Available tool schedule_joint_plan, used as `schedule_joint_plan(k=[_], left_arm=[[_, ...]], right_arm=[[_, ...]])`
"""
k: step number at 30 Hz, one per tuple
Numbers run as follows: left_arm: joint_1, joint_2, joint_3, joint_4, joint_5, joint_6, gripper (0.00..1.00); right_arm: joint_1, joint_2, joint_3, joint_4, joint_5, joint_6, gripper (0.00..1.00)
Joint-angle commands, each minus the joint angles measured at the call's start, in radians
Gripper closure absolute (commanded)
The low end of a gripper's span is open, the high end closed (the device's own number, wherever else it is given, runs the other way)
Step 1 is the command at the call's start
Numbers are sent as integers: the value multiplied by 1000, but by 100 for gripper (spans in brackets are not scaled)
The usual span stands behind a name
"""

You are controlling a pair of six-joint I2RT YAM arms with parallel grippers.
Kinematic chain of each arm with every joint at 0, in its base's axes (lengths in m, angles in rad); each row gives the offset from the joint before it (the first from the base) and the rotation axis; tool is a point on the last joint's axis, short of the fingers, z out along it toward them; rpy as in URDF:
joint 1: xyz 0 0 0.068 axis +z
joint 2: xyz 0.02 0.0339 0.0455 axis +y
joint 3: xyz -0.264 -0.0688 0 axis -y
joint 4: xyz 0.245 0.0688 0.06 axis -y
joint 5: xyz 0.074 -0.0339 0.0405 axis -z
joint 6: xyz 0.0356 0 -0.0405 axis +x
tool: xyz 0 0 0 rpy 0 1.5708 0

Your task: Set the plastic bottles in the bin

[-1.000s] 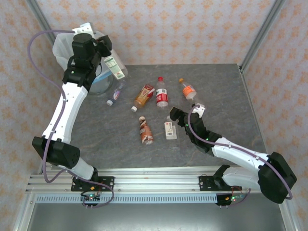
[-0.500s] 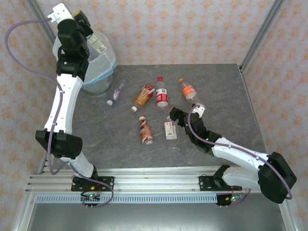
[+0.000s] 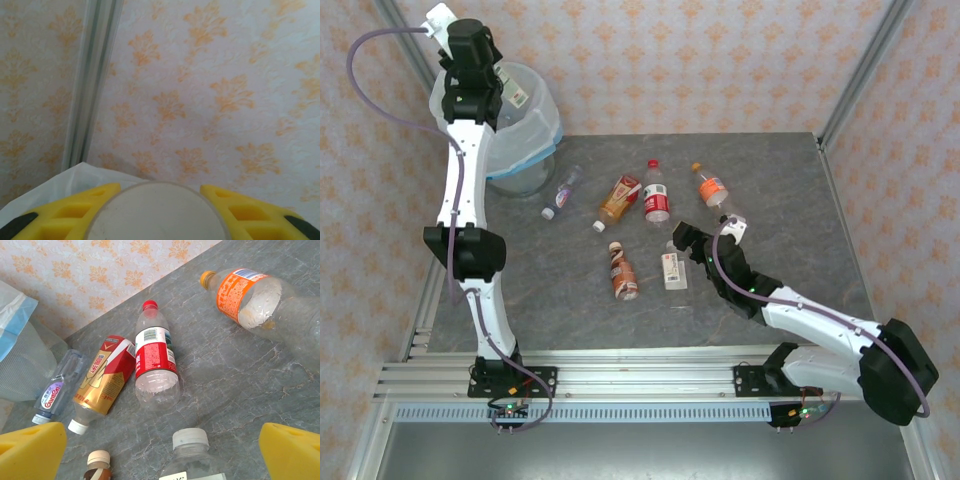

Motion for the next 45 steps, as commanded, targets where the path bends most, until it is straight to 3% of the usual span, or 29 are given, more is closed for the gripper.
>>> schedule_joint_plan(k=[1, 11, 21, 23, 28, 30, 37, 45], left_arm=[[27, 19, 59, -119, -29, -53, 61], [47, 127, 59, -227, 145, -183, 61], [47, 224, 59, -285, 163, -234, 59], [47, 235, 61, -300, 159, -236, 55], [49, 229, 62, -330, 137, -251, 27], [48, 213, 61, -330, 145, -247, 20], [50, 121, 62, -336, 272, -236, 13], [50, 27, 19, -329, 327, -234, 7]], right_arm=[[-5, -14, -8, -7, -3, 8, 1], [-5, -9, 36, -57, -92, -45, 1], [-5, 18, 68, -100, -182, -68, 1], [-5, 33, 78, -108, -200, -71, 1], [-5, 49, 84, -109, -183, -54, 1], [-5, 46, 84, -112, -173, -54, 1], [-11, 35, 73, -119, -189, -89, 1], [-22, 34, 75, -147, -202, -112, 1]])
